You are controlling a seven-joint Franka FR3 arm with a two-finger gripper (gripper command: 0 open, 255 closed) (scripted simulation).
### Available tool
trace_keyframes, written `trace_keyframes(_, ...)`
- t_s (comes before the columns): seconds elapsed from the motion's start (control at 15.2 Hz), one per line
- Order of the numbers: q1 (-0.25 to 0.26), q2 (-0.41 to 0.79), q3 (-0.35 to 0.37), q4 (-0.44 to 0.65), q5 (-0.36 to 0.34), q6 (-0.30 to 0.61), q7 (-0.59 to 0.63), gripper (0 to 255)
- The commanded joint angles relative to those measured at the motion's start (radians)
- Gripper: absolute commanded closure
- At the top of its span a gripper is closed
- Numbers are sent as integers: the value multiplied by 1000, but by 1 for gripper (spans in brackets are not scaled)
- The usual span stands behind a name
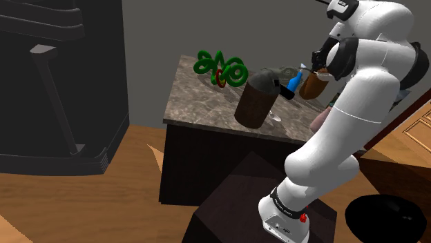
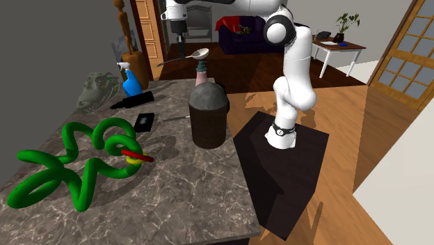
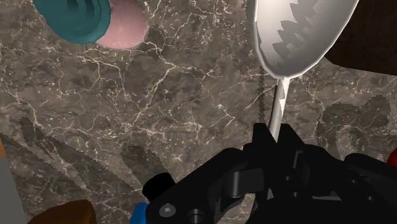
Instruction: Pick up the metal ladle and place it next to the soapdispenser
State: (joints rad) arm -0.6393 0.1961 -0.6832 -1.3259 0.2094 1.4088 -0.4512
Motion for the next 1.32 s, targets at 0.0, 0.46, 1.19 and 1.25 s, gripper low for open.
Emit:
trace_keyframes(0.0, -23, 23, -8, 17, 13, -3, -30, 255)
trace_keyframes(0.46, 6, -18, -3, -126, -13, 109, -25, 255)
trace_keyframes(1.19, 26, -45, 3, -304, -28, 266, -29, 255)
trace_keyframes(1.25, 27, -45, 3, -318, -28, 280, -30, 255)
